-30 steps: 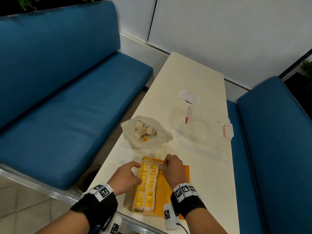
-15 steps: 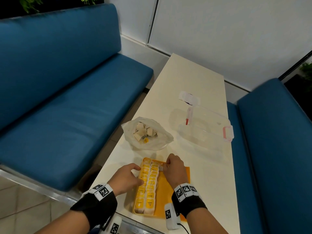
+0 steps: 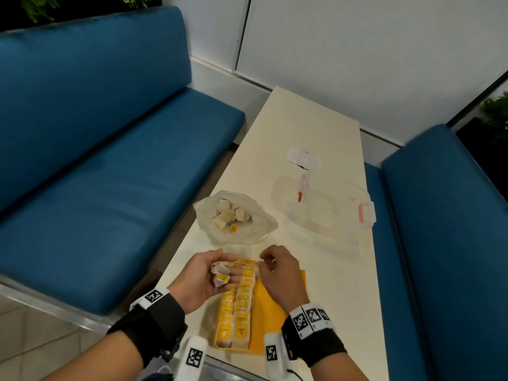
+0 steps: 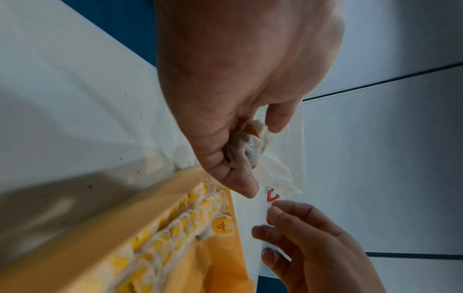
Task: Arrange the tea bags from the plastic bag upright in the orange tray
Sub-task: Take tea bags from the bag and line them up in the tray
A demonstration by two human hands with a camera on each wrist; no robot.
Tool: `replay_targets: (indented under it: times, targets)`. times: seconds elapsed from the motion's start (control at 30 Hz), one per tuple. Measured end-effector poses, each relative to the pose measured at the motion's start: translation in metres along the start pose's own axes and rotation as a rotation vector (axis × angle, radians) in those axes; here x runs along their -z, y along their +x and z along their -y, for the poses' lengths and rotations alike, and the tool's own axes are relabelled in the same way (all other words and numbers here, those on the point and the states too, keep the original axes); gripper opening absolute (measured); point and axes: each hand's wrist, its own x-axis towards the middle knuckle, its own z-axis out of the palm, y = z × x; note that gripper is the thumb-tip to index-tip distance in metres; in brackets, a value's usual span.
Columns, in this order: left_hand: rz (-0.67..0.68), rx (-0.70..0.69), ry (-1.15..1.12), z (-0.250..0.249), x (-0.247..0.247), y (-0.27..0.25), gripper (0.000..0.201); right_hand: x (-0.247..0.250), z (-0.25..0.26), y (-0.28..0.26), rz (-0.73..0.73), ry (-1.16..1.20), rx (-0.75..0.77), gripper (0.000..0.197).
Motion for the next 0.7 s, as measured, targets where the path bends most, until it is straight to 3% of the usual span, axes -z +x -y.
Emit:
replay_targets:
  times: [0.17,0.3,0.43,0.7]
  targets:
    - [0.051,0.032,-0.079,-0.001,-0.013,0.005,0.049,0.002,0.023,-0.015,0.093,0.159,0.078,0.011]
    - [0.121,0.062,-0.101,0.001,-0.021,0.004,0.050,0.002,0.023,-0.022,0.220,0.150,0.170,0.023]
    - [0.145,0.063,-0.068,0.006,-0.024,0.004,0.044,0.001,0.016,-0.022,0.182,0.114,0.152,0.027]
    - [0.130,0.067,-0.124,0.012,-0.025,0.007,0.039,-0.004,0.007,-0.029,0.095,0.158,0.235,0.008]
